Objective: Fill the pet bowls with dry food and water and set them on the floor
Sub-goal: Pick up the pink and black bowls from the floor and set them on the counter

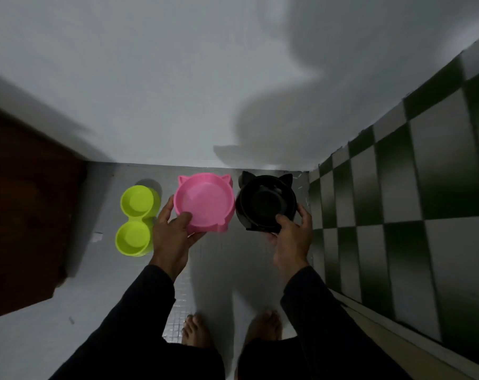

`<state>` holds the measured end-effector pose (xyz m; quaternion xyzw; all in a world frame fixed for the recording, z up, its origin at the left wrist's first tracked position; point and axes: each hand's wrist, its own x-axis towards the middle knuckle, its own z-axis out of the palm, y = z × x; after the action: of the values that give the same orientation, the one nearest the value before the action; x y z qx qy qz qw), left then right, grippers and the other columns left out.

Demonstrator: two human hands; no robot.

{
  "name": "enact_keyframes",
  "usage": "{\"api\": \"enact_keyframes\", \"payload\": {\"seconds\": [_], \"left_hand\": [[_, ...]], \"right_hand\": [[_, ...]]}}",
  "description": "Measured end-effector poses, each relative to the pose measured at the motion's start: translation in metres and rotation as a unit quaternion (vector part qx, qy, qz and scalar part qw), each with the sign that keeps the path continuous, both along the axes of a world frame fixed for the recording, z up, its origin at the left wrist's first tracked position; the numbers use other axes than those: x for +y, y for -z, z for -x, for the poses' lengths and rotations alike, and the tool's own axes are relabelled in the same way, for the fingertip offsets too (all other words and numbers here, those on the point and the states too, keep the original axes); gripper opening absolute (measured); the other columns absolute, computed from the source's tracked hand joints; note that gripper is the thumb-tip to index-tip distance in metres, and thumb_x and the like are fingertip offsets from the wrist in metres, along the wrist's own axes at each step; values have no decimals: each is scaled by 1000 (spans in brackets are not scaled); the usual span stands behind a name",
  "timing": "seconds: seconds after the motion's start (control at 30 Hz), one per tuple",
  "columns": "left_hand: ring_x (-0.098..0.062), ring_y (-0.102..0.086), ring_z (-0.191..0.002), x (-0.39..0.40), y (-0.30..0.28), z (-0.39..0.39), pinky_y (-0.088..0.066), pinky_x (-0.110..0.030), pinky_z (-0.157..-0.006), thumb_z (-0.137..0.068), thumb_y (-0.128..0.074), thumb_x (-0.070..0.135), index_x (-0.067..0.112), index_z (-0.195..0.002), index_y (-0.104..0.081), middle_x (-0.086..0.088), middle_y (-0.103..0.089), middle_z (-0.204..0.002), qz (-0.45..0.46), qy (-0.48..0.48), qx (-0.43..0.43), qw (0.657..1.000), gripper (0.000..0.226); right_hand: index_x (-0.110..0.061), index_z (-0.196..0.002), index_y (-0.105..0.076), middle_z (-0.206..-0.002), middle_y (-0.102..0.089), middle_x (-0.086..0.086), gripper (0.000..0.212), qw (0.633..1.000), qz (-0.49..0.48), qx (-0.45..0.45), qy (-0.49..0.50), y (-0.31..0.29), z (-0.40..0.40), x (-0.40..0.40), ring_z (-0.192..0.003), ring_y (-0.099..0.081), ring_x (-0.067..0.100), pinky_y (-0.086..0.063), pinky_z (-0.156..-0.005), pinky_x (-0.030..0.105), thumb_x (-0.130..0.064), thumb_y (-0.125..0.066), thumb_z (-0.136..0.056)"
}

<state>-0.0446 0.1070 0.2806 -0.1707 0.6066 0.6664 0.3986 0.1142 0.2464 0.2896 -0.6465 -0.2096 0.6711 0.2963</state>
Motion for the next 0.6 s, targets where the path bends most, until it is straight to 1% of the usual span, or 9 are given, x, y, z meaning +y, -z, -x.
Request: {"api": "enact_keyframes", "payload": {"seconds": [0.13,0.2,0.3,0.37,0.47,0.6], "left_hand": [[-37,-67,-107,-8,-78,-5,-64,-46,-74,-95,-53,-6,29,-154,-44,-5,-67,-115,15,11,1,1000,69],[-38,-67,-108,-11,-118,-8,-64,-46,-74,-95,-53,-6,29,-154,-44,-6,-67,-113,16,16,1,1000,69],[-40,-65,-116,-15,-179,-15,-62,-55,-84,-95,-53,-6,28,-154,-44,-6,-65,-115,11,25,9,1000,68],[-40,-64,-117,-18,-218,-18,-59,-60,-88,-96,-52,-6,27,-153,-45,-6,-64,-115,4,28,14,999,67],[-38,-63,-117,-21,-271,-21,-59,-60,-88,-96,-52,-5,26,-151,-48,-4,-63,-120,-5,34,29,999,63],[-34,-63,-117,-26,-332,-24,-61,-59,-84,-98,-54,-3,30,-149,-52,2,-60,-127,-12,42,54,998,61]], "right_hand": [[-32,-141,-52,-135,-58,9,66,1000,0,3,2,-78,-6,-7,-118,-61,34,-64,-72,44,10,-62,-90],[-31,-142,-52,-138,-57,10,68,1000,-1,16,11,-119,-10,-10,-119,-61,36,-63,-70,42,11,-62,-89],[-31,-142,-51,-136,-57,9,69,999,-4,31,18,-179,-14,-14,-118,-61,35,-64,-69,41,11,-61,-89],[-33,-140,-52,-132,-58,7,68,999,-9,37,20,-219,-16,-17,-117,-62,34,-63,-68,40,11,-62,-89],[-33,-138,-54,-129,-59,6,65,998,-21,47,26,-274,-19,-22,-114,-63,34,-63,-67,40,10,-63,-89],[-34,-135,-56,-134,-58,8,63,998,-38,55,17,-337,-23,-29,-113,-65,34,-63,-68,42,8,-64,-89]]}}
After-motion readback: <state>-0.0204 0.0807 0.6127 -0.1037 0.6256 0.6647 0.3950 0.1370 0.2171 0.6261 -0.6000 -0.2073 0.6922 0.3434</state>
